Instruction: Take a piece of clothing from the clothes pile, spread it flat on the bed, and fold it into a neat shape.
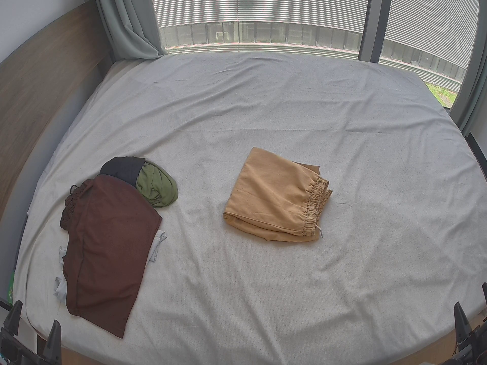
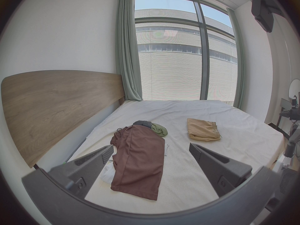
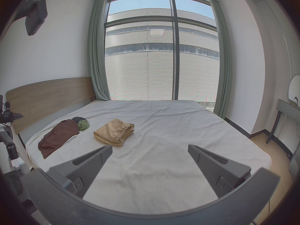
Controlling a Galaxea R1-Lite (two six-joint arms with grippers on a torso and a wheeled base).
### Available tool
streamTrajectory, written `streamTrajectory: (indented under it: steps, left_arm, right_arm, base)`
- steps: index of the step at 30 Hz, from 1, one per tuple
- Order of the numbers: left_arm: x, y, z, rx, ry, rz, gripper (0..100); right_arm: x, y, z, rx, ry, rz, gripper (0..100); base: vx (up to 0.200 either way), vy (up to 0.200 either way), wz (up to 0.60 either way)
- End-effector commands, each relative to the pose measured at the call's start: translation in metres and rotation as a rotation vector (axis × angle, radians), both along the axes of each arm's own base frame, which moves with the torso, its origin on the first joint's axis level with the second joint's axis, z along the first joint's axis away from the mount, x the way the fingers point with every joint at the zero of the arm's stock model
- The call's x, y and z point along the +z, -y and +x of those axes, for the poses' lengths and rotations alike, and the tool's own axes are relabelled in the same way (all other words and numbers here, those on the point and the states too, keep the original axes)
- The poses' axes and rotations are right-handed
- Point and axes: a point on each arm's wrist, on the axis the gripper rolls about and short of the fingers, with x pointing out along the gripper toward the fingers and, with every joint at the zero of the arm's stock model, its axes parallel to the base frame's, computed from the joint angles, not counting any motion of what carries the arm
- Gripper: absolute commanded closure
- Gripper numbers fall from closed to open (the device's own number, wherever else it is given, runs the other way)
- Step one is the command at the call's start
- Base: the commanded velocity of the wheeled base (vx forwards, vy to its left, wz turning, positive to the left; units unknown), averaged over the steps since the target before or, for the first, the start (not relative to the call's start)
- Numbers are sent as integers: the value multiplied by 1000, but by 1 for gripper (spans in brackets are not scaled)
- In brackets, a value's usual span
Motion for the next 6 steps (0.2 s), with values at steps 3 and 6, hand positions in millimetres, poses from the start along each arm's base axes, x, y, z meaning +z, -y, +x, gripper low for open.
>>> streamTrajectory:
  steps: [3, 6]
  left_arm:
    - [-5, 0, 0, -1, -3, -1, 0]
    - [-5, 0, 0, -1, -3, -1, 0]
  right_arm:
    - [-4, 0, 1, 1, -12, 5, 0]
    - [-4, 0, 1, 0, -12, 3, 0]
  base:
    - [0, 0, 0]
    - [0, 0, 0]
